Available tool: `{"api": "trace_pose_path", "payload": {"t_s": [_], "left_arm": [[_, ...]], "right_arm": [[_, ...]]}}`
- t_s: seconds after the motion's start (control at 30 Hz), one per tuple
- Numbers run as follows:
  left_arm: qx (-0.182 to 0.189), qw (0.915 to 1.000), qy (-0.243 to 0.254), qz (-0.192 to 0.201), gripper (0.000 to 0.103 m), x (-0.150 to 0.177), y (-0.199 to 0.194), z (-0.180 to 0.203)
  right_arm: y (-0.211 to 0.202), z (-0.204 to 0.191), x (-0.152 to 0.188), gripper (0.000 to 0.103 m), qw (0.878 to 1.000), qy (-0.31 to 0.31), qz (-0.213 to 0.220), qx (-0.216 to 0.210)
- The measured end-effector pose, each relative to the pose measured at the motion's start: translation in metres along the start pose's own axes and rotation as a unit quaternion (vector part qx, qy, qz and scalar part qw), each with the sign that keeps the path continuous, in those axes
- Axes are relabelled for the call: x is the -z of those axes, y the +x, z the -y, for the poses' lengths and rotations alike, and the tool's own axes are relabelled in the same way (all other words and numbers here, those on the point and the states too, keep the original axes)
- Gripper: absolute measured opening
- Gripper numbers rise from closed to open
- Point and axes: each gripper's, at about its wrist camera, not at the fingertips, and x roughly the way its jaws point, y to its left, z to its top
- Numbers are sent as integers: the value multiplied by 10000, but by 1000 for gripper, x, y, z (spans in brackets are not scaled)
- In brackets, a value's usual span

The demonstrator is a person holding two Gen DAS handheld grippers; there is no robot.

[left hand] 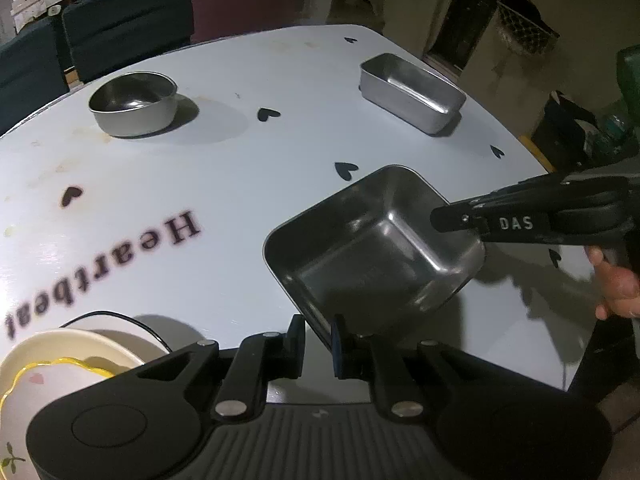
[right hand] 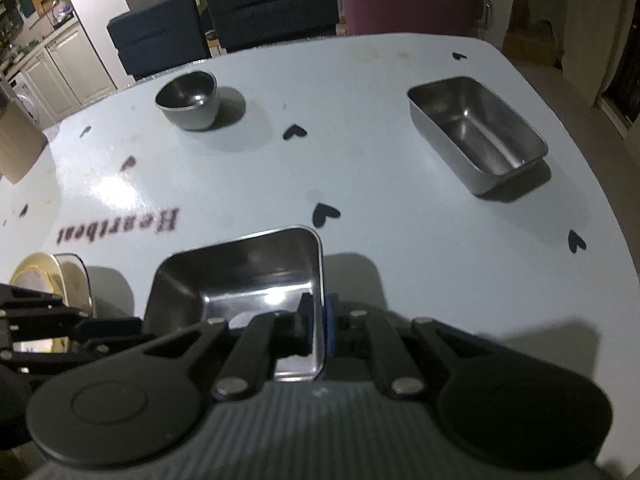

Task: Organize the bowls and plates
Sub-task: 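Lift the steel tray with both grippers and carry it, then lower the steel tray onto the table and open both grippers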

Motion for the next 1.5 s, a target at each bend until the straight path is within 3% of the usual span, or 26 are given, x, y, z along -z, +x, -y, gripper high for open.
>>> {"api": "trace_pose_path", "payload": {"t_s": [0.33, 0.6, 0.73, 0.8, 1.1, 1.23, 1.5], "left_arm": [[40, 10000, 61, 17, 14, -3, 3, -1], [33, 10000, 52, 40, 18, -5, 2, -1], [20, 9999, 17, 156, 28, -8, -4, -3], [5, 9998, -2, 219, 32, -9, -8, -4], [-49, 9985, -12, 544, 58, -17, -23, -5], [-102, 9973, -21, 722, 76, -21, -30, -4], [-287, 9936, -56, 1092, 94, -34, -39, -5]], "right_arm": [[11, 6, 4, 9, 9994, 47, -309, 130], [13, 5, 6, 19, 9992, 62, -383, 76], [6, 7, 4, 29, 9996, 78, -270, 6], [0, 8, 3, 42, 9998, 105, -178, -42], [-24, 14, -3, 70, 9992, 323, 188, -136], [-33, 17, -5, 79, 9983, 426, 382, -110], [-48, 26, -6, 94, 9955, 636, 698, 45]]}}
